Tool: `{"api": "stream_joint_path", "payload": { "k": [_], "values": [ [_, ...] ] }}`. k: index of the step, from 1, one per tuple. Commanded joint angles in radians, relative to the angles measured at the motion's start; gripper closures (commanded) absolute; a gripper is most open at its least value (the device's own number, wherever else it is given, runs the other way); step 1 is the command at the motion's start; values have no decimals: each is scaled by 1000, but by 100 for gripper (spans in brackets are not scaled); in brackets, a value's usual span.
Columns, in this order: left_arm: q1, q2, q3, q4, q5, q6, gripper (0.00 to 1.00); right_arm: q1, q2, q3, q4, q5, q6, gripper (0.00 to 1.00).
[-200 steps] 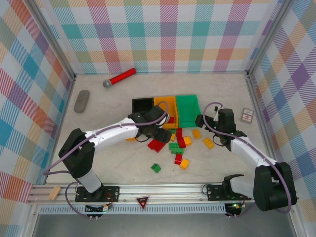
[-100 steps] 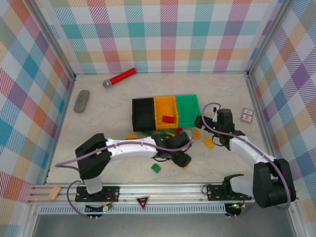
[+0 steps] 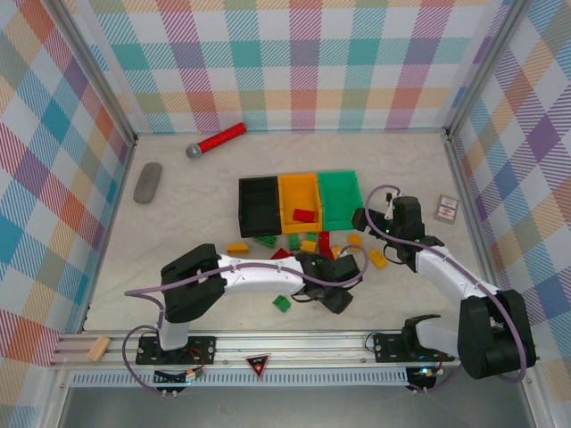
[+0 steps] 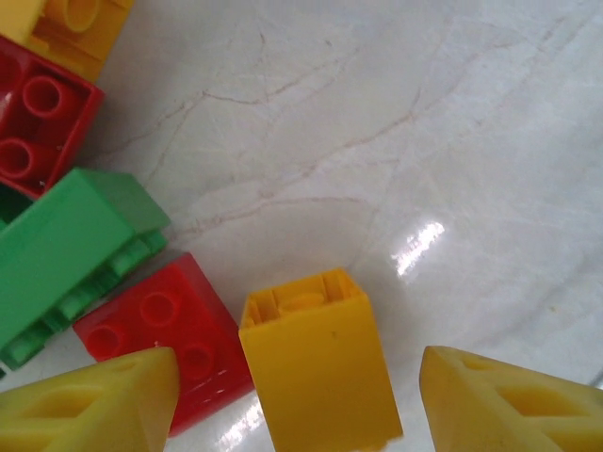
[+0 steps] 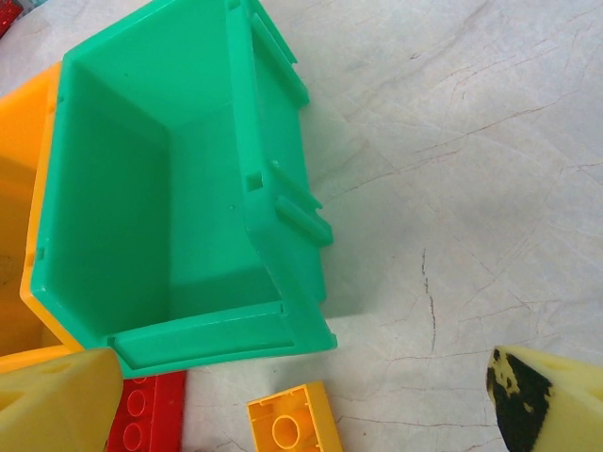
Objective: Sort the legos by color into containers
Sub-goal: Pick up the lego from the middle-left of the table.
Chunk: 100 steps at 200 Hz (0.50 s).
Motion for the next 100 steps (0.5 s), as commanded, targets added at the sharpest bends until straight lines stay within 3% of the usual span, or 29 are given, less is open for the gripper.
{"api": "stream_joint_path", "payload": {
  "k": [1, 12, 28, 100],
  "values": [
    [-8, 45, 48, -57, -21, -15, 35, 5, -10, 10, -17, -1, 2, 1],
    [-8, 57, 62, -75, -27, -15, 36, 5, -14, 3, -9, -3, 3, 1],
    [-8, 62, 62, -83, -36, -15, 46, 5, -12, 6, -15, 0, 2, 1],
    [-26, 27, 29, -69, 17, -59, 47, 5, -1, 4, -3, -3, 5, 1]
  ]
}}
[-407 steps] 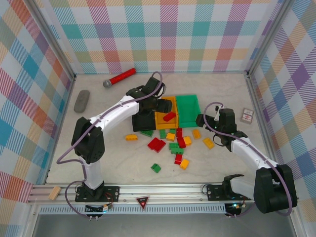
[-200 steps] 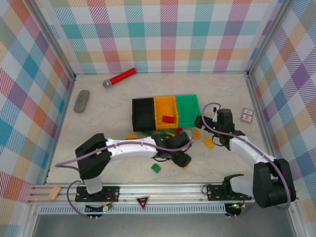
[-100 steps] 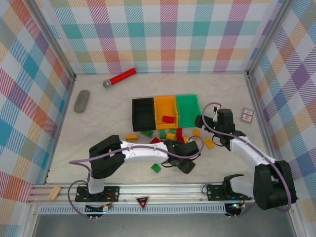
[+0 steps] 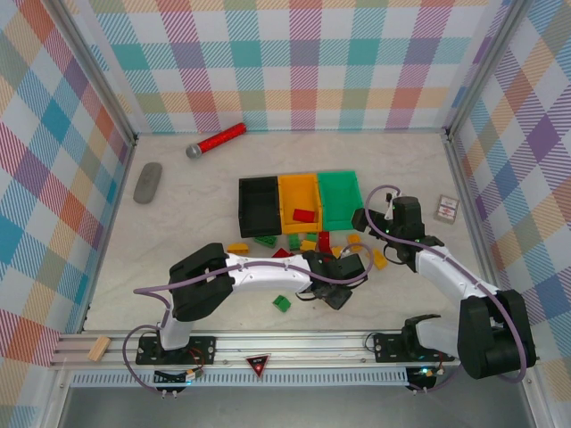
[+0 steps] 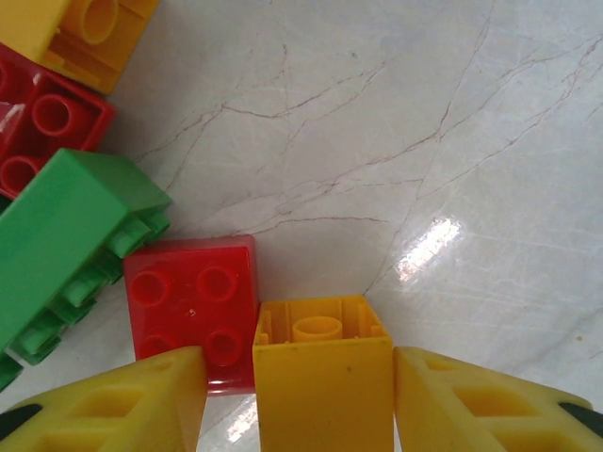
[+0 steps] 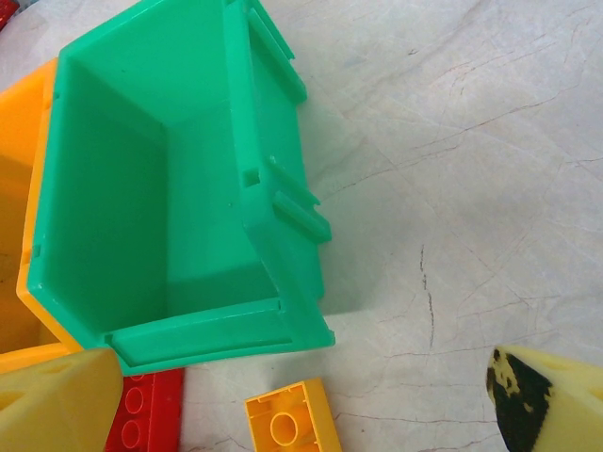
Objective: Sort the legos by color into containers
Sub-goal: Pick up the lego from the middle-left of the table, then place the lego in the container.
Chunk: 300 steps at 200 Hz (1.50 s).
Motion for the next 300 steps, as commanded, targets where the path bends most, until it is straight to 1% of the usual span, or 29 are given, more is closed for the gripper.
{"api": "stream_joint_path", "payload": {
  "k": [1, 27, 64, 88, 150, 176, 196, 204, 217, 250, 265, 279, 300],
  "values": [
    [-23, -11, -23, -15, 35, -42, 47, 5, 0, 4, 3, -3, 5, 1],
    [-35, -13, -30, 6, 34, -47, 48, 5, -2, 7, -1, -6, 5, 1],
    [-34, 2, -16, 10, 32, -46, 60, 5, -2, 6, -2, -3, 5, 1],
    [-35, -19, -21, 24, 23, -46, 64, 5, 6, 9, -4, -1, 5, 1],
    [-23, -114, -48, 51, -37, -53, 65, 5, 15, 9, 3, -1, 5, 1],
    [13, -177, -72, 90, -61, -66, 68, 5, 14, 15, -12, 13, 5, 1],
    [32, -227, -57, 113, -133, -45, 71, 5, 2, 8, -9, 29, 6, 1],
    [49, -239, -42, 117, -166, -34, 72, 5, -3, 9, -18, 40, 6, 1],
    [87, -245, -4, 109, -186, -20, 74, 5, -13, 9, -27, 62, 6, 1],
    [201, -224, 102, 103, -198, 2, 78, 4, -44, 2, -54, 119, 16, 1],
    [249, -199, 154, 122, -176, 12, 78, 4, -64, -10, -52, 144, 19, 1],
    [283, -155, 212, 135, -164, 33, 78, 2, -68, -14, -47, 153, 19, 1],
    [322, -50, 352, 92, -149, 68, 77, 4, -59, -16, -40, 160, 19, 1]
  ]
}}
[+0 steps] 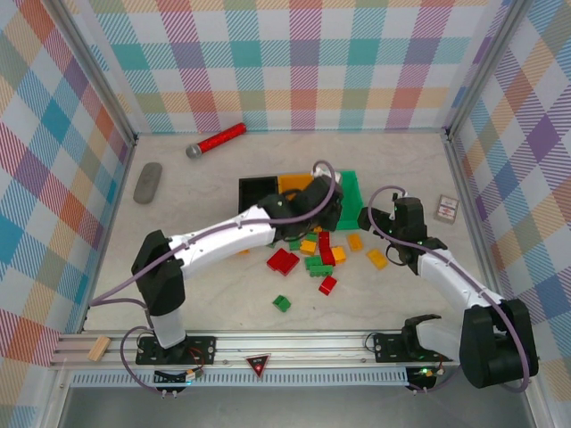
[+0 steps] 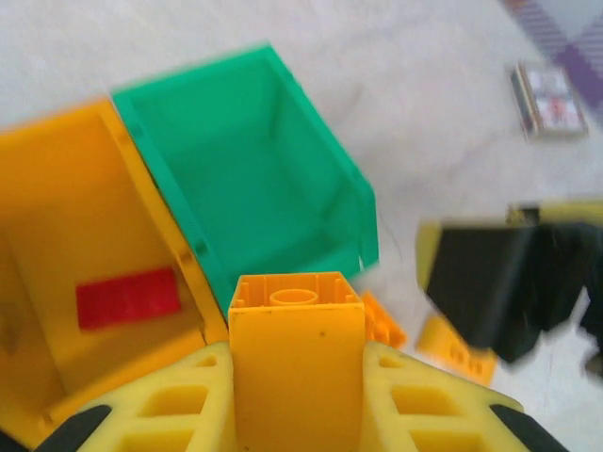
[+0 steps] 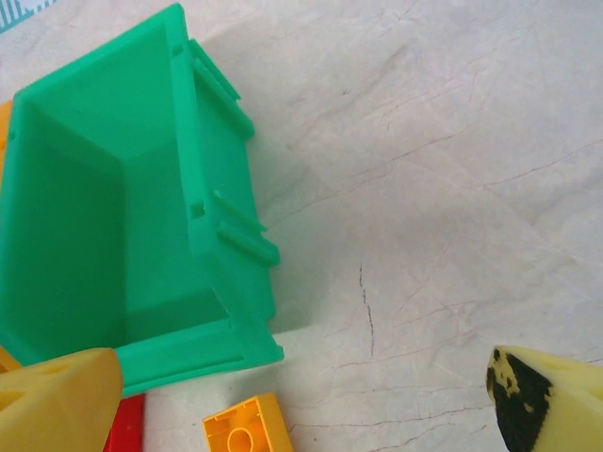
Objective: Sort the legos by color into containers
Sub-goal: Place the lego in the container, then pick up the lego from the middle-left of the table.
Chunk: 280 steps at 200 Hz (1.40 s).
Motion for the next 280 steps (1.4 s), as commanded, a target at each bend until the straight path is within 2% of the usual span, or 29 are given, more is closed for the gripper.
{"api": "stream_joint_path", "payload": {
  "k": [1, 34, 47, 57, 65, 80, 115, 152, 178, 207, 245, 280],
  "values": [
    [33, 112, 125, -15, 7, 59, 77, 4, -4, -13, -2, 36, 15, 1],
    [62, 243, 271, -26, 27, 98, 76, 4, 15, -9, 5, 22, 19, 1],
    [72, 290, 326, -51, 28, 97, 71, 4, 15, -10, 8, 23, 20, 1],
    [81, 315, 358, -72, 32, 97, 61, 4, 13, -8, 5, 21, 20, 1],
    [83, 330, 380, -91, 39, 97, 49, 4, 9, -10, 4, 21, 20, 1],
    [84, 334, 398, -126, 57, 104, 36, 4, 3, -13, 9, 23, 22, 1],
    [81, 221, 215, -66, 85, 96, 24, 4, -5, -16, 9, 12, 27, 1],
    [63, 46, -73, 40, 149, 97, 24, 4, -1, -15, 10, -1, 31, 1],
    [39, -23, -206, 42, 184, 94, 24, 4, 15, -10, 8, -12, 34, 1],
    [-19, -31, -273, -28, 221, 82, 24, 4, 31, -9, 14, -19, 38, 1],
    [-104, 6, -293, -116, 187, 78, 23, 4, 38, -7, 16, -27, 40, 1],
    [-143, 41, -282, -142, 150, 88, 23, 4, 40, -8, 15, -24, 39, 1]
  ]
}}
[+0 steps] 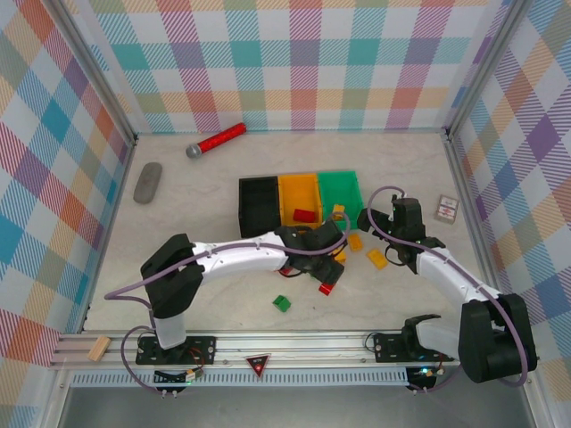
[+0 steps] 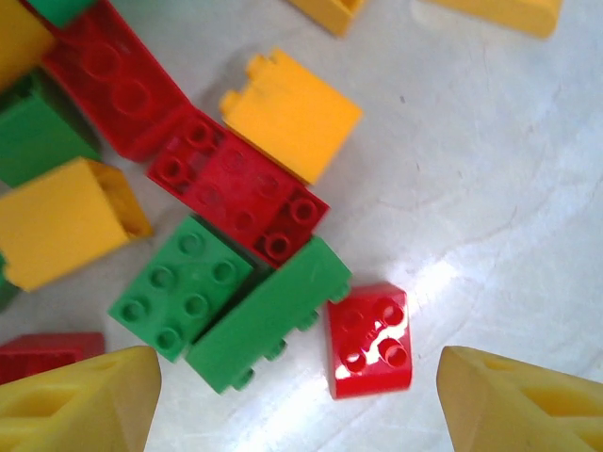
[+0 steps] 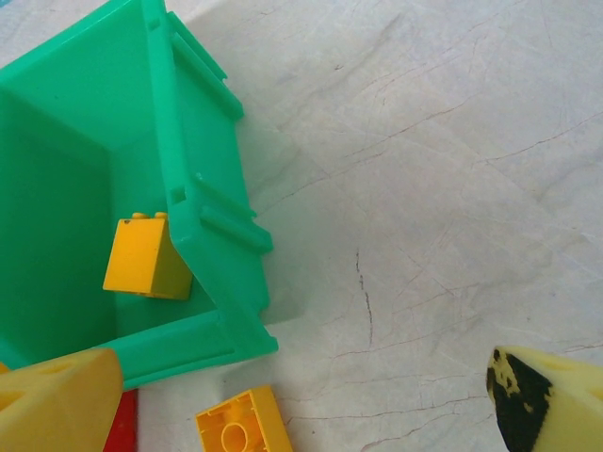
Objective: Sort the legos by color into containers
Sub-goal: Pick up the lego from the middle-left of the table.
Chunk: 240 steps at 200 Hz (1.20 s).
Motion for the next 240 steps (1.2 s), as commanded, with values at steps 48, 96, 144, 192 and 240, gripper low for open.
{"api": "stream_joint_path", "payload": {
  "k": [48, 96, 144, 192, 240],
  "values": [
    [-19, 97, 57, -93, -55, 34, 24, 3, 5, -6, 19, -13, 14, 1],
    [-20, 132, 100, -103, -34, 55, 32, 4, 5, -8, 20, -11, 14, 1],
    [-21, 142, 80, -80, -17, 46, 40, 4, 8, -4, 13, -9, 13, 1],
    [-20, 171, 114, -98, -35, 50, 41, 3, 20, 0, 15, -21, 17, 1],
    [-20, 198, 147, -124, -57, 56, 42, 4, 14, -4, 22, -17, 16, 1]
  ]
}}
